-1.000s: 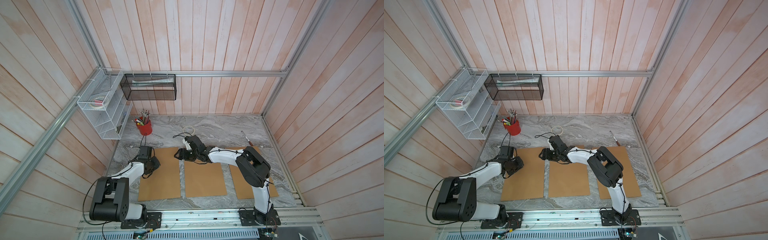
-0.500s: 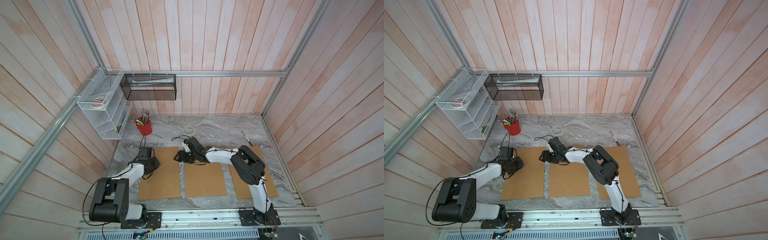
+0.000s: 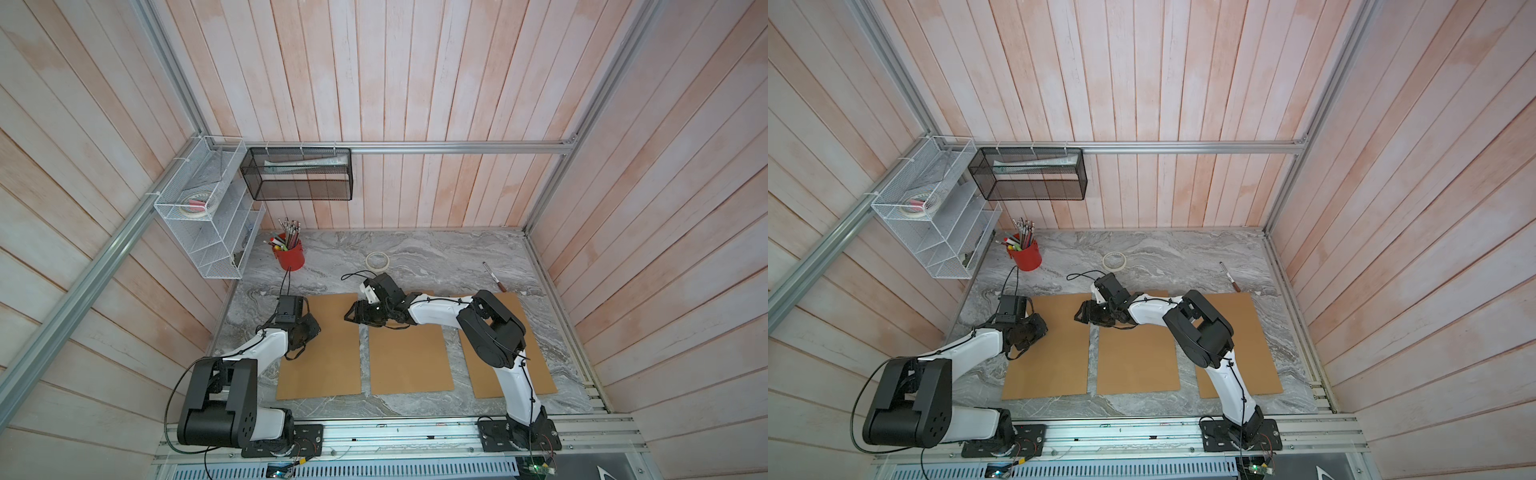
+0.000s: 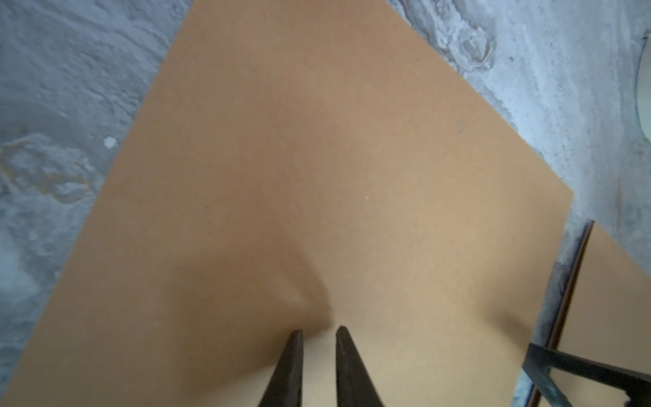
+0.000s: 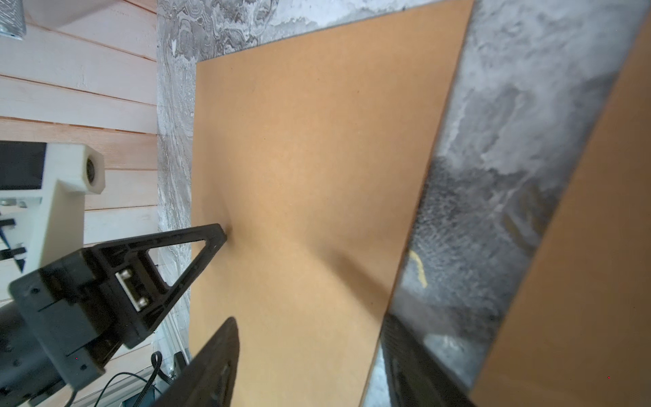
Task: Open the file bag
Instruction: Pick up the file bag from the center of the board.
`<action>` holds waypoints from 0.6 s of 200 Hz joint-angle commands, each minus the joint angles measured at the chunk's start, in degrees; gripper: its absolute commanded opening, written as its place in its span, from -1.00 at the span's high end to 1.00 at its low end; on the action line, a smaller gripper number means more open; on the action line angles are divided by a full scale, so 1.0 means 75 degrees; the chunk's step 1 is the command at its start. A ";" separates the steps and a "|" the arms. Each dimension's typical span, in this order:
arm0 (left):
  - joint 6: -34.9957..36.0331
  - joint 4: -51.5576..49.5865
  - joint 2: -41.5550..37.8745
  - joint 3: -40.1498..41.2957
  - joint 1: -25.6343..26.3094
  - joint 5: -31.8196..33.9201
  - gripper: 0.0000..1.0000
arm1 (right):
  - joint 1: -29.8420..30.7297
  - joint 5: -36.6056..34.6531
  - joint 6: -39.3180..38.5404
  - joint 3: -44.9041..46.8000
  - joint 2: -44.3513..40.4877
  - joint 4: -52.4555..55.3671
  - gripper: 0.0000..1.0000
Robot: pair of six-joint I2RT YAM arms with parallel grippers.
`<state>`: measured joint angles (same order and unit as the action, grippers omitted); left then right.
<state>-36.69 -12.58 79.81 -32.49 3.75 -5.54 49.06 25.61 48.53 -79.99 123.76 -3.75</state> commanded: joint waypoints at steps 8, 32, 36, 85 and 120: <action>-0.0054 -0.0432 0.0283 0.0336 0.0086 -0.0047 0.60 | 0.0068 0.0419 0.0154 0.0004 0.0192 -0.0524 -0.29; -0.0054 -0.0438 0.0292 0.0337 0.0098 -0.0035 0.60 | 0.0068 0.0686 0.0281 0.0192 0.0084 -0.1107 -0.26; -0.0054 -0.0433 0.0289 0.0335 0.0098 -0.0035 0.60 | 0.0068 0.0725 0.0299 0.0216 0.0066 -0.1184 -0.26; -0.0054 -0.0444 0.0275 0.0336 0.0134 -0.0011 0.60 | 0.0060 0.0847 0.0376 0.0245 0.0008 -0.1327 -0.16; -0.0054 -0.0432 0.0246 0.0348 0.0133 0.0000 0.61 | 0.0057 0.0446 0.0287 0.0121 0.0061 -0.0591 -0.06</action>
<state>-36.69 -12.53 79.81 -32.45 3.95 -5.23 48.71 28.56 50.98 -78.41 123.79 -11.51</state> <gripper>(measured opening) 0.199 0.540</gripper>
